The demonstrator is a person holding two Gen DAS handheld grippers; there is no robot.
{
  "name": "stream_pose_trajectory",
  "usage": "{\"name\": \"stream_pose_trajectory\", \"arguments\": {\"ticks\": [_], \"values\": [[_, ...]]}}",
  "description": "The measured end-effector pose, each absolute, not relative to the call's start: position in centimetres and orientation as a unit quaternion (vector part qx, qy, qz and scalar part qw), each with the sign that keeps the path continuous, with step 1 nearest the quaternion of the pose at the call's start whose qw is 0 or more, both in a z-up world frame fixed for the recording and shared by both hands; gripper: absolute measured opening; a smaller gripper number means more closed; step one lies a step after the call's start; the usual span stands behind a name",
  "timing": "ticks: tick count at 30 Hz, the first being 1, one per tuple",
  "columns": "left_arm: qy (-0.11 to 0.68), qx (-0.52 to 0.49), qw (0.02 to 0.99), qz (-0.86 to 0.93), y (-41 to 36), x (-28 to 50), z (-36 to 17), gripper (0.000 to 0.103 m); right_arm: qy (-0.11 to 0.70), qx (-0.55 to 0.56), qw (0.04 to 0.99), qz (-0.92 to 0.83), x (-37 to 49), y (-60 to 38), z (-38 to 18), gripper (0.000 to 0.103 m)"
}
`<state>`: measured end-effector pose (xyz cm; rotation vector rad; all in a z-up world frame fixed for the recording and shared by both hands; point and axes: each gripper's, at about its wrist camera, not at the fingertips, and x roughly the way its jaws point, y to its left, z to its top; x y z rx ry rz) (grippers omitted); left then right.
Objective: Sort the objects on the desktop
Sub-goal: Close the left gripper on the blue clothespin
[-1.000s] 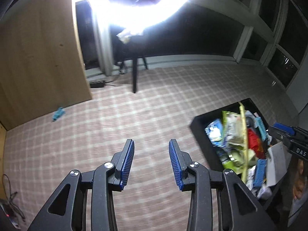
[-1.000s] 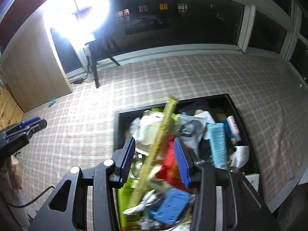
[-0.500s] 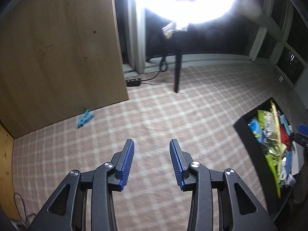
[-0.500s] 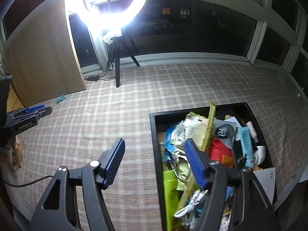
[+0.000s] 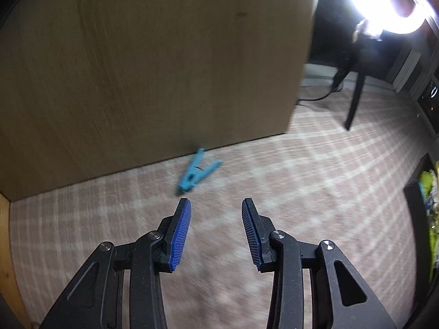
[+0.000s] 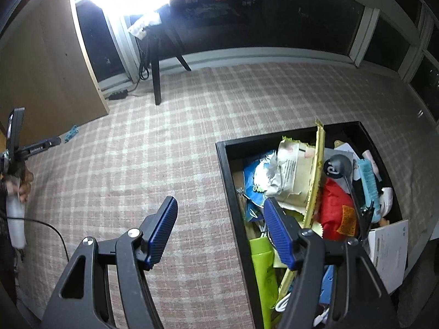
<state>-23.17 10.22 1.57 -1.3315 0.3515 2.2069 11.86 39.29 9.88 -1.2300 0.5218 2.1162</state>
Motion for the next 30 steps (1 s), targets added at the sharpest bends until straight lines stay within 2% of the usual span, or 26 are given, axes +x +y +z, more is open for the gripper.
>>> {"name": "stream_pose_trajectory", "arguments": {"ticks": [5, 10, 26, 28, 30], "values": [[0.126, -0.507, 0.284, 0.804, 10.5, -25.2, 0.0, 0.037, 0.217, -0.470, 0.318, 0.794, 11.7, 39.8, 9.4, 0.064], [0.154, -0.505, 0.276, 0.803, 12.0, -26.2, -1.4, 0.037, 0.218, -0.472, 0.321, 0.792, 11.3, 39.8, 9.3, 0.064], [0.195, -0.502, 0.287, 0.792, 13.5, -26.6, -2.5, 0.042, 0.251, -0.462, 0.324, 0.786, 12.4, 40.0, 9.4, 0.064], [0.193, -0.499, 0.285, 0.795, 13.6, -26.5, -2.5, 0.040, 0.250, -0.460, 0.327, 0.787, 12.5, 40.0, 9.6, 0.064], [0.188, -0.501, 0.289, 0.794, 13.7, -26.3, -2.5, 0.028, 0.246, -0.458, 0.329, 0.788, 12.6, 39.9, 9.9, 0.064]]}}
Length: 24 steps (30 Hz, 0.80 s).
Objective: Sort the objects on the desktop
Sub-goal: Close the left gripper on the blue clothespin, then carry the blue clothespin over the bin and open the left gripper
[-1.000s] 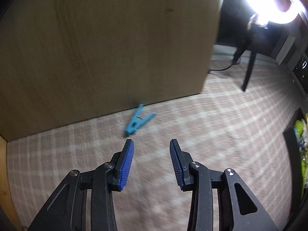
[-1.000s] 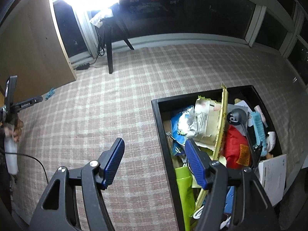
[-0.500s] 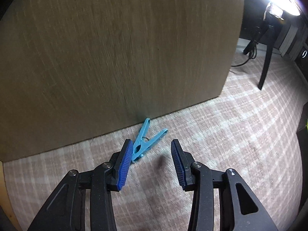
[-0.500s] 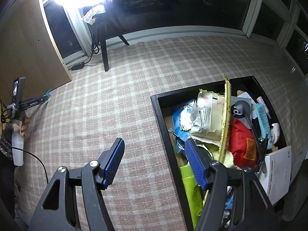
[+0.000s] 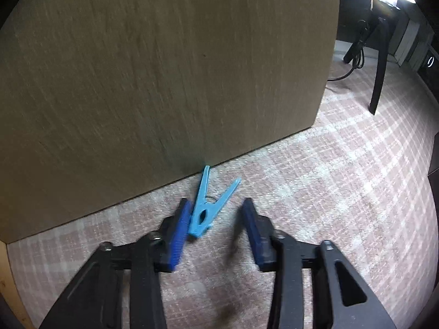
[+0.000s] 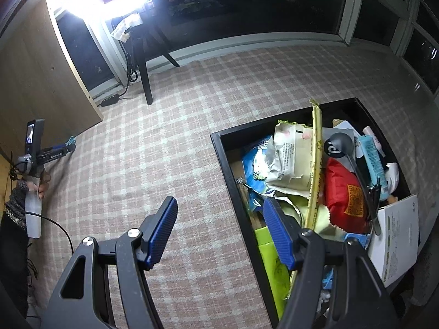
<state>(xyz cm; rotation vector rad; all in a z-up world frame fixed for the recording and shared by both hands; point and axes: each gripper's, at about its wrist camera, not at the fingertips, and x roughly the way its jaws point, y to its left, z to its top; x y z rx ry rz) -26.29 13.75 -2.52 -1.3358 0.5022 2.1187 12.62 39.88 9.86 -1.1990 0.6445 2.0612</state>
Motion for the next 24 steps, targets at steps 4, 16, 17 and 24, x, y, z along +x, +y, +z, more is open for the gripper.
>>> {"name": "stream_pose_trajectory", "arguments": {"ticks": [4, 16, 17, 24], "values": [[0.194, -0.496, 0.282, 0.798, 14.0, -25.5, -2.5, 0.017, 0.244, -0.455, 0.330, 0.790, 12.9, 39.9, 10.1, 0.064], [0.159, -0.501, 0.270, 0.807, 13.3, -20.1, -0.4, 0.016, 0.259, -0.417, 0.333, 0.805, 16.0, 40.1, 11.8, 0.064], [0.157, -0.499, 0.273, 0.808, 13.4, -19.2, 0.3, 0.016, 0.262, -0.413, 0.333, 0.807, 16.5, 40.1, 12.0, 0.064], [0.143, -0.470, 0.291, 0.821, 15.9, -11.6, 5.6, 0.016, 0.252, -0.397, 0.341, 0.814, 21.0, 40.2, 13.5, 0.064]]}}
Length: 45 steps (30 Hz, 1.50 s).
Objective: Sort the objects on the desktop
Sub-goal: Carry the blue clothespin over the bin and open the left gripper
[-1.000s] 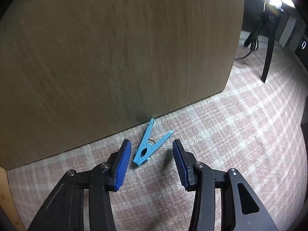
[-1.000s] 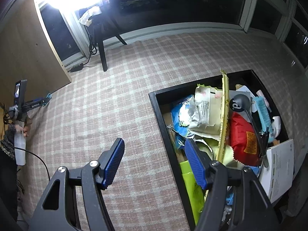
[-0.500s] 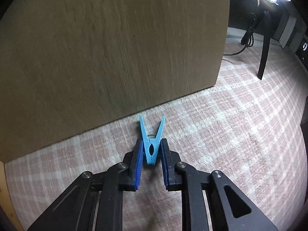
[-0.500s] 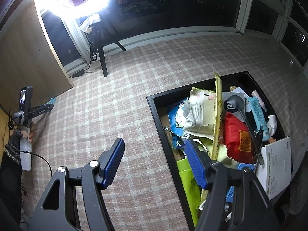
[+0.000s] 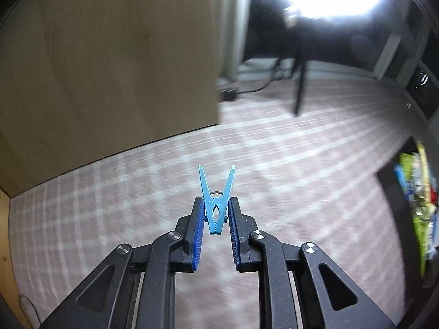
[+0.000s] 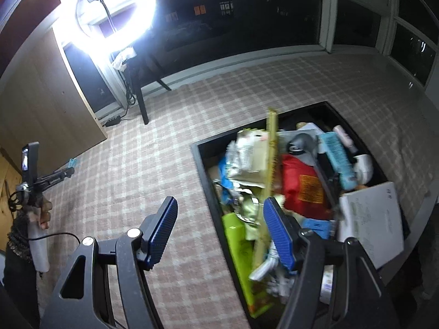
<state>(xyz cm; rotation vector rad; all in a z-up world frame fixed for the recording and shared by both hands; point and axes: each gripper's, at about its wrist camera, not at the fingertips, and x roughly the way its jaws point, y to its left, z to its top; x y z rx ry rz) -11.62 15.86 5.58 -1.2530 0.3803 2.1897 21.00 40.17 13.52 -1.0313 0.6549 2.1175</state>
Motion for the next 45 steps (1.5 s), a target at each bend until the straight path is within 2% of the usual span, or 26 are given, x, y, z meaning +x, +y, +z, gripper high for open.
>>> {"name": "stream_pose_trajectory", "arguments": {"ticks": [12, 23, 43, 44, 45], "values": [[0.159, -0.418, 0.363, 0.818, 25.4, 1.3, 12.3, 0.016, 0.253, -0.380, 0.347, 0.820, 29.0, 43.4, 14.8, 0.064], [0.176, -0.393, 0.424, 0.797, 35.0, 11.9, 15.1, 0.016, 0.234, -0.372, 0.359, 0.824, 36.7, 46.9, 15.6, 0.064], [0.215, -0.404, 0.462, 0.759, 48.6, 20.5, 12.5, 0.017, 0.259, -0.363, 0.401, 0.800, 48.6, 52.2, 14.1, 0.064], [0.222, -0.404, 0.461, 0.759, 48.9, 20.7, 12.4, 0.018, 0.260, -0.363, 0.402, 0.799, 48.9, 52.3, 14.1, 0.064], [0.224, -0.404, 0.456, 0.761, 49.1, 20.8, 12.4, 0.027, 0.261, -0.362, 0.403, 0.799, 49.1, 52.4, 14.1, 0.064]]}}
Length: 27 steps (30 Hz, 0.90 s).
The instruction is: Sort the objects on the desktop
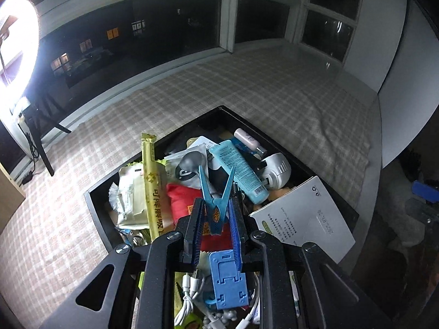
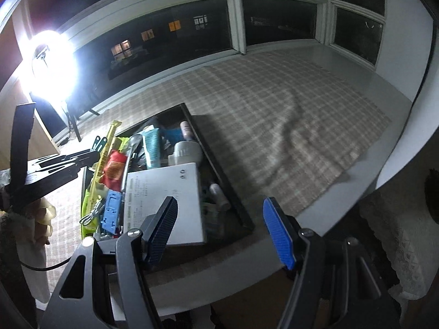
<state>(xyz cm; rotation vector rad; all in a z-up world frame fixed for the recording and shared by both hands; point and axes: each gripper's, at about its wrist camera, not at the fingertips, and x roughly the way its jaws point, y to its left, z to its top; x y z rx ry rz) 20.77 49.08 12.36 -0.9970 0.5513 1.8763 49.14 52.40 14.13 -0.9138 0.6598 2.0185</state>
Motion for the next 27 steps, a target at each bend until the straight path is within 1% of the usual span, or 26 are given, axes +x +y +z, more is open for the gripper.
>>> {"name": "stream_pose_trajectory", "arguments": {"ticks": [2, 4, 19, 27], "values": [[0.220, -0.408, 0.450, 0.763, 49.2, 20.7, 12.3, 0.042, 0.264, -0.361, 0.405, 0.798, 49.5, 52.6, 14.0, 0.064], [0.217, -0.409, 0.448, 0.765, 49.1, 20.8, 12.5, 0.040, 0.266, -0.361, 0.405, 0.797, 49.6, 52.7, 13.9, 0.064], [0.207, -0.393, 0.438, 0.781, 46.7, 21.3, 14.7, 0.040, 0.252, -0.372, 0.377, 0.810, 46.5, 51.9, 14.1, 0.064], [0.189, -0.394, 0.417, 0.797, 43.0, 20.1, 15.9, 0.040, 0.243, -0.379, 0.357, 0.819, 43.2, 50.4, 14.4, 0.064]]}}
